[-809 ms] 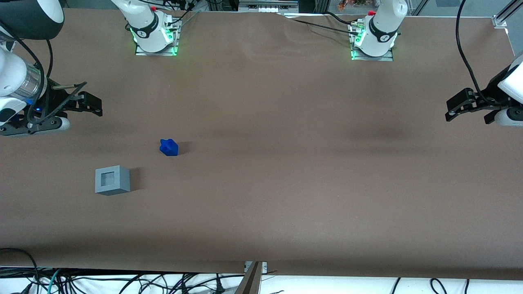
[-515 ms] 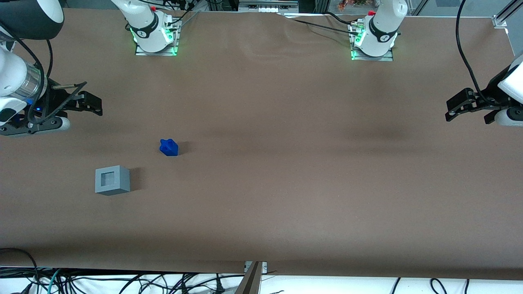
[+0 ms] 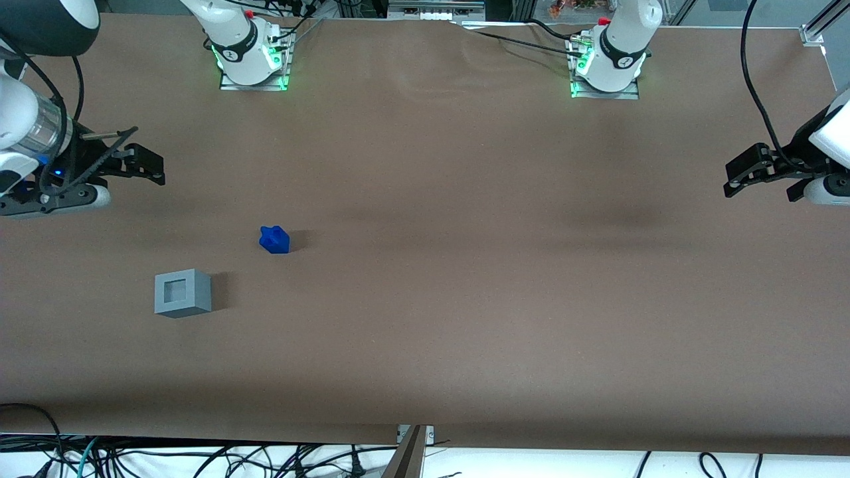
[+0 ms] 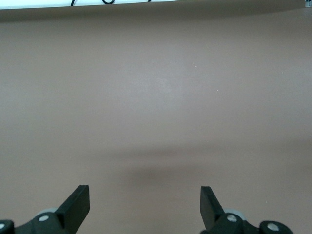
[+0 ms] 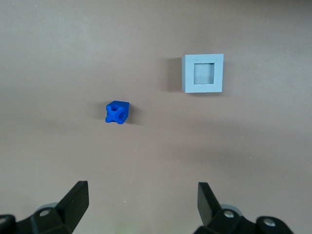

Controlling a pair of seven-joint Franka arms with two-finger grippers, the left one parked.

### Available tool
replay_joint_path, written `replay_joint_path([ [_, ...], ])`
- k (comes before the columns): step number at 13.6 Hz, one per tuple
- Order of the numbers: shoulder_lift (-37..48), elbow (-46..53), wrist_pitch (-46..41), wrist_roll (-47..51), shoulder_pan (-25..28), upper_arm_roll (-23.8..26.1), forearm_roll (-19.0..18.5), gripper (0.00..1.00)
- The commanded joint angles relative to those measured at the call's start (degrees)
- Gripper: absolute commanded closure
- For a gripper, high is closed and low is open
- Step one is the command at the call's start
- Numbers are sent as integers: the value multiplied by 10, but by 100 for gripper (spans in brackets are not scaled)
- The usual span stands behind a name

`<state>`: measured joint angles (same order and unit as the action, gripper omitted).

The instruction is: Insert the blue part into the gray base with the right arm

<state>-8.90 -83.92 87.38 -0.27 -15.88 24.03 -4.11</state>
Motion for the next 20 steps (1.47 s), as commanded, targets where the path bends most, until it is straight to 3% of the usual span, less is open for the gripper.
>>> replay_joint_path([
  [1,21,5,-14,-5,49,-72,19,1],
  [5,43,-15,-13,-3,117,-152,19,1],
  [20,40,-25,-14,-3,117,-148,23,1],
])
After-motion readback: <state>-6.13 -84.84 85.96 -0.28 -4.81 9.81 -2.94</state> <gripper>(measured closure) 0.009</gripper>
